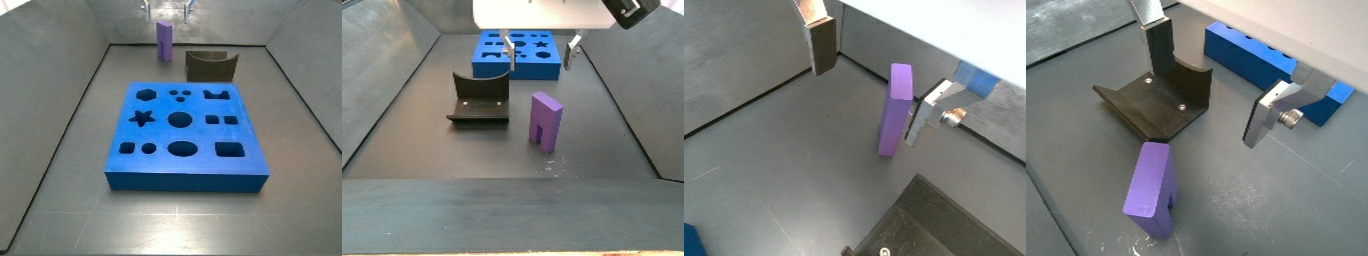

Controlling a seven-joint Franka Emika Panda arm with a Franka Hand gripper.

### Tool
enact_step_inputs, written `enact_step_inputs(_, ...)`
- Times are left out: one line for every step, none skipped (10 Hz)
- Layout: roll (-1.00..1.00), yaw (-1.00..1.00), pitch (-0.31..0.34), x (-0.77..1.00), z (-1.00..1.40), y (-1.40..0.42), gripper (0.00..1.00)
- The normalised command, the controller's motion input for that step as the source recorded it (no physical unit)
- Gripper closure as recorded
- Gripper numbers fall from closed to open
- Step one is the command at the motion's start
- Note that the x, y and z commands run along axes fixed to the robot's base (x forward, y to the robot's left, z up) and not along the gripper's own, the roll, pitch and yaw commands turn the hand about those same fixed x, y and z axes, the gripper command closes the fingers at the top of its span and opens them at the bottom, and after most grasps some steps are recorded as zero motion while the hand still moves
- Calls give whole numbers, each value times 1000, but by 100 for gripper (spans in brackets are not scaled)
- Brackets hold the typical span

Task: Pick up the double-square object. Move up. Move to above the board. Insert the double-square object.
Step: Pick up the double-square object.

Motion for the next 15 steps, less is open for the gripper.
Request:
enact_step_inputs(83,-314,0,0,-37,37,0)
enact_step_inputs(157,-511,89,0,-114,163,0)
enact_step_inputs(157,-569,123,0,-109,203,0)
enact_step_inputs(140,-583,134,0,-86,214,0)
enact_step_inputs(129,-611,123,0,-83,251,0)
enact_step_inputs(140,-631,120,0,-111,286,0)
enact_step_inputs(149,-637,123,0,-111,280,0)
enact_step_inputs(169,-640,131,0,-126,271,0)
enact_step_inputs(180,-634,137,0,-129,269,0)
enact_step_inputs(180,-631,137,0,-140,269,0)
enact_step_inputs(191,-637,137,0,-143,260,0)
enact_step_inputs(186,-646,134,0,-154,257,0)
enact_step_inputs(186,-657,134,0,-157,249,0)
enact_step_inputs(194,-657,137,0,-166,246,0)
enact_step_inputs(186,-617,169,-14,-149,220,0)
